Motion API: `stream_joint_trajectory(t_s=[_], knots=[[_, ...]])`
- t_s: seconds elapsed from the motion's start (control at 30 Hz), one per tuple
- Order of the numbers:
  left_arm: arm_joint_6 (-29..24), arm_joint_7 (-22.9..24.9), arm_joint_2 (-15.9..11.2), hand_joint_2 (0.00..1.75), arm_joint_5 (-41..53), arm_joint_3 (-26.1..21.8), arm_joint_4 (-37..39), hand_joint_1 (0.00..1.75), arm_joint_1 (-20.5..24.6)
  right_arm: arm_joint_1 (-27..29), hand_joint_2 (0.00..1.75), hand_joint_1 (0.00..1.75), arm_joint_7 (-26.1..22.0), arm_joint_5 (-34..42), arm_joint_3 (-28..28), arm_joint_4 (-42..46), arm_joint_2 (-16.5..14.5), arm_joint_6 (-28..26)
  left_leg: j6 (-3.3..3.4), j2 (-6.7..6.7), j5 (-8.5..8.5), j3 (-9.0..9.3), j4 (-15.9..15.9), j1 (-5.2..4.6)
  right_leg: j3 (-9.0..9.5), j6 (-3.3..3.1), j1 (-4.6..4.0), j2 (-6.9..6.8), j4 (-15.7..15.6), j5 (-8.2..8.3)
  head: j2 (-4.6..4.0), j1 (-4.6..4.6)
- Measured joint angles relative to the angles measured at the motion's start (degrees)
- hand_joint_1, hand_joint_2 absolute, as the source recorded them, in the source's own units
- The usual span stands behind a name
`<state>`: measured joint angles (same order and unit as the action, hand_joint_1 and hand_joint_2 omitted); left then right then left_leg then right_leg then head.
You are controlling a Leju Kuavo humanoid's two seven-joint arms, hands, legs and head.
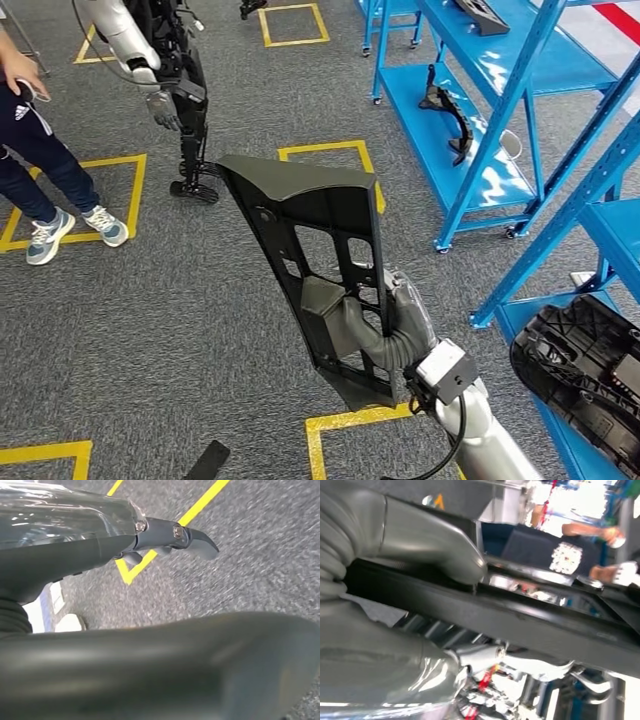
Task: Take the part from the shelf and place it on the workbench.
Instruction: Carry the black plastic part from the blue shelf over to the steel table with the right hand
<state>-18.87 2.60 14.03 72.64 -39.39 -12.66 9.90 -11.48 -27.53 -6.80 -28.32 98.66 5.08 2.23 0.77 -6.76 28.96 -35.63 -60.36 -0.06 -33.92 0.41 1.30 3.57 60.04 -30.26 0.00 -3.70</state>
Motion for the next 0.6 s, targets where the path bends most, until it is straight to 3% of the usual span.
stream_joint_trajectory(t_s=[0.03, 0.1, 0.17, 0.2, 0.23, 0.27, 0.33, 0.4, 0.47, 0.53, 0.6], knots=[[-0.01, 0.00, 0.01, 1.75, 0.01, 0.01, 0.00, 0.00, 0.02, 0.01, 1.75, 1.75, -0.13, 0.00, 0.02, 0.04, -0.07, 0.00, -0.29, 1.19, 0.76, -0.52, -1.14, -0.07, 0.21, -0.30, 0.08, -0.80, -0.15, -0.01, 0.00, -0.01], [-0.01, 0.00, 0.02, 1.75, 0.01, 0.02, 0.00, 0.00, 0.25, 0.12, 1.75, 1.75, -0.27, 0.01, 0.13, 0.16, -0.16, 0.00, -0.94, 4.42, 3.61, -3.18, -6.65, -0.05, 0.56, -0.78, 0.08, -2.59, -0.28, -0.23, 0.00, -0.04], [-0.01, 0.02, 0.02, 1.75, -0.01, 0.02, 0.00, 0.00, 0.31, 0.31, 1.75, 1.75, -0.29, 0.01, 0.21, 0.22, -0.18, 0.00, -1.48, 5.73, 6.09, -6.75, -13.43, 0.30, 0.77, -0.94, 0.00, -4.42, -0.27, -0.53, 0.00, -0.04], [-0.01, 0.03, 0.02, 1.75, -0.01, 0.01, 0.00, 0.00, 0.22, 0.38, 1.75, 1.75, -0.29, 0.00, 0.24, 0.22, -0.18, 0.00, -1.62, 5.95, 6.11, -7.61, -14.86, 0.43, 0.88, -0.90, -0.01, -5.25, -0.27, -0.69, 0.00, -0.04], [-0.02, 0.04, 0.02, 1.75, -0.01, 0.01, 0.01, 0.00, 0.13, 0.41, 1.75, 1.75, -0.29, 0.00, 0.26, 0.22, -0.19, 0.00, -1.68, 6.15, 5.09, -7.36, -14.14, 0.52, 1.05, -0.82, -0.01, -6.02, -0.27, -0.88, 0.00, -0.04], [-0.05, 0.04, 0.01, 1.75, -0.01, 0.01, 0.01, 0.00, 0.07, 0.41, 1.75, 1.75, -0.29, 0.00, 0.29, 0.23, -0.20, 0.00, -1.61, 6.56, 3.22, -6.00, -11.32, 0.54, 1.33, -0.68, -0.01, -6.75, -0.27, -1.11, 0.00, -0.04], [-0.13, 0.04, 0.02, 1.75, -0.01, 0.02, 0.01, 0.00, 0.13, 0.39, 1.75, 1.75, -0.31, 0.01, 0.35, 0.25, -0.21, 0.00, -1.12, 9.02, -0.16, -2.27, -3.93, 0.10, 1.98, -0.24, -0.13, -8.02, -0.25, -1.68, 0.00, -0.05], [-0.16, 0.04, 0.02, 1.75, -0.02, 0.02, 0.00, 0.00, 0.29, 0.42, 1.75, 1.75, -0.34, 0.04, 0.43, 0.25, -0.21, 0.00, -0.37, 11.05, -0.92, -0.49, -0.27, -0.59, 2.39, 0.33, -0.35, -9.15, -0.29, -2.12, 0.00, -0.04], [-0.17, 0.08, -0.02, 1.75, -0.20, 0.01, -0.01, 0.00, 0.27, 0.43, 1.75, 1.75, -0.35, 0.10, 0.50, 0.26, -0.22, 0.00, 0.27, 10.38, -0.63, -0.33, 0.12, -0.94, 2.81, 0.86, -0.35, -10.42, -0.54, -2.42, 0.00, -0.04], [-0.21, 0.14, -0.05, 1.75, -0.43, 0.00, -0.01, 0.00, 0.19, 0.39, 1.75, 1.75, -0.38, 0.18, 0.60, 0.28, -0.23, 0.01, 0.89, 9.09, -0.78, 0.23, 0.74, -0.78, 3.09, 1.25, -0.10, -9.36, 0.39, -3.52, 0.00, -0.01], [-0.25, 0.20, -0.02, 1.75, -0.57, 0.00, -0.02, 0.00, 0.43, 0.46, 1.75, 1.75, -0.43, 0.25, 0.87, 0.22, -0.18, 0.02, 1.45, 7.82, -0.85, 0.72, 1.15, -0.46, 1.00, 1.28, 0.04, -6.05, 5.41, -6.26, 0.00, 0.06]])
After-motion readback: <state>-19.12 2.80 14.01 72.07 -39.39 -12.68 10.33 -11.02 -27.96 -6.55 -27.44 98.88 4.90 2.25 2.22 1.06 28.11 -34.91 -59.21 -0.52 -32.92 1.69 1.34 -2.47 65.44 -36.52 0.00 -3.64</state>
